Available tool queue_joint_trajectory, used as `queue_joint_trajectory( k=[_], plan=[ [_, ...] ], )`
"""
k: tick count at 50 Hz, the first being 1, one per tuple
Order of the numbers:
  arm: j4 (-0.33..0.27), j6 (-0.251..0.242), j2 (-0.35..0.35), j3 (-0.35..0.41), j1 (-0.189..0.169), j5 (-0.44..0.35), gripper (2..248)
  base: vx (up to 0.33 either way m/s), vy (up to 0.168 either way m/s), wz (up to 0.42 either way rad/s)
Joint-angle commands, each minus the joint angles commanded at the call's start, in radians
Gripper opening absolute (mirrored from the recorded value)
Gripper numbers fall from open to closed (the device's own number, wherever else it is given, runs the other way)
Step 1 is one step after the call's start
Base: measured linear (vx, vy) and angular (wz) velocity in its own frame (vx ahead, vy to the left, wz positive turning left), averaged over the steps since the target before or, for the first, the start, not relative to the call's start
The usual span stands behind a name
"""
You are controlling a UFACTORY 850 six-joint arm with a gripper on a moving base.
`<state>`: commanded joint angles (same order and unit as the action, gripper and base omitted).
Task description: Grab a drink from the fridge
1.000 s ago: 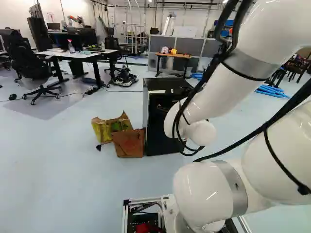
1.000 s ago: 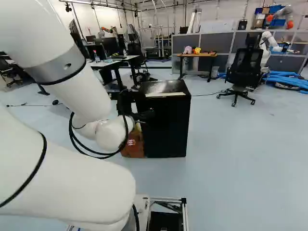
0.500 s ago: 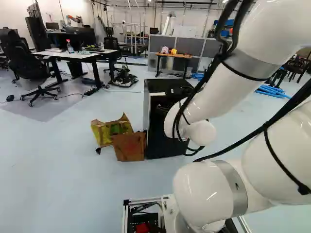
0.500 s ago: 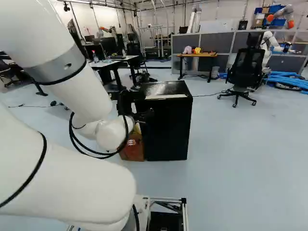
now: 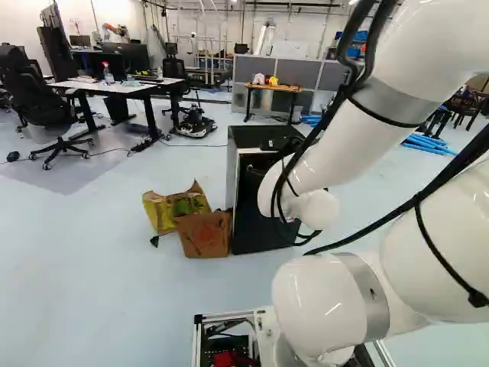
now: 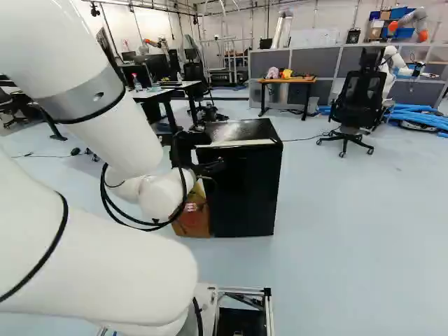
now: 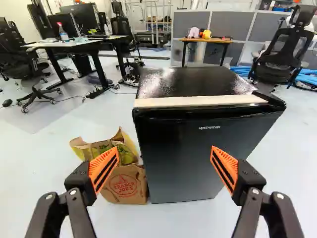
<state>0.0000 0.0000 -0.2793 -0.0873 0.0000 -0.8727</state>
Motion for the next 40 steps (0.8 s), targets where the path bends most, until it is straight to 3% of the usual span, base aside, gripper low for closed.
queue_joint_trajectory(
  k=[40],
  plan=[
    [0.000,0.000,0.000,0.000,0.000,0.000,247,0.013,0.011,-0.002]
  ],
)
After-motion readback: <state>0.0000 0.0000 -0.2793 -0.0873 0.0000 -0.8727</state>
